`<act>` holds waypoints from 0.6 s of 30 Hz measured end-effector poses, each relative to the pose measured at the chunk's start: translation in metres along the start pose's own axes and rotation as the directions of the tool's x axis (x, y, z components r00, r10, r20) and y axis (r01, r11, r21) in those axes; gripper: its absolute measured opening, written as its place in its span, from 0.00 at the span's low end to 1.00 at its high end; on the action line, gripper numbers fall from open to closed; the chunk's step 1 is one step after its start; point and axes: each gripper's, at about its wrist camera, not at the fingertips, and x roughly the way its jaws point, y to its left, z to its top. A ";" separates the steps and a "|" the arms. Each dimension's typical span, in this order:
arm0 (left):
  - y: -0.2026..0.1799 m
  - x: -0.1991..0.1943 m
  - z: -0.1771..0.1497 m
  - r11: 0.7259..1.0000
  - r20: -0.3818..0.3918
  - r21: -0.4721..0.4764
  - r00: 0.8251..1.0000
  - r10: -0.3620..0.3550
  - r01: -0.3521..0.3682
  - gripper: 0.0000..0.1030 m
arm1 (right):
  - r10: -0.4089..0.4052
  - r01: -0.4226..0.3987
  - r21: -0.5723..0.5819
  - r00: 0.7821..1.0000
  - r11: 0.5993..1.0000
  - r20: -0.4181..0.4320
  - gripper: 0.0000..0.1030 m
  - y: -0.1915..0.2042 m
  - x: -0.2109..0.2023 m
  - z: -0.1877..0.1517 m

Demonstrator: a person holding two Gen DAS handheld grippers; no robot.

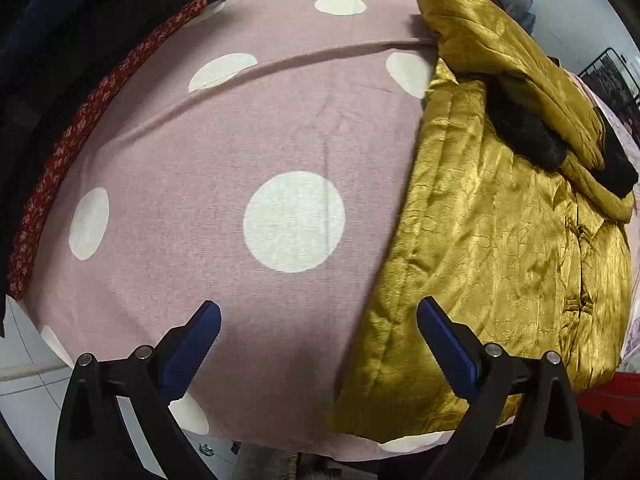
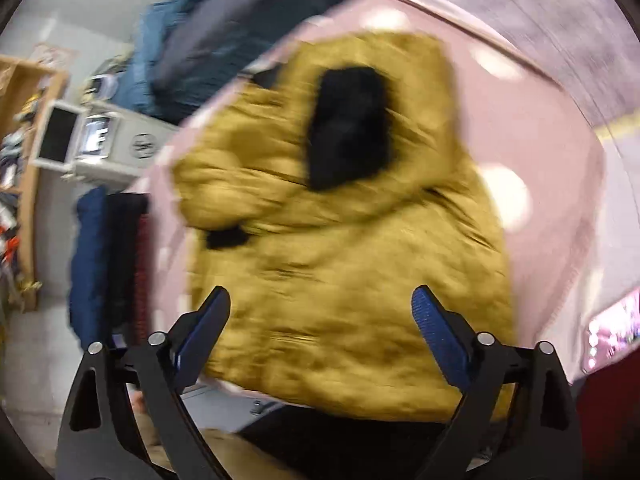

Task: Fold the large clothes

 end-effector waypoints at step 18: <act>-0.030 0.044 -0.022 0.958 -0.183 0.162 0.961 -0.206 0.236 0.63 | -0.190 0.179 -0.075 0.962 0.981 -0.197 0.55 -0.131 0.071 -0.101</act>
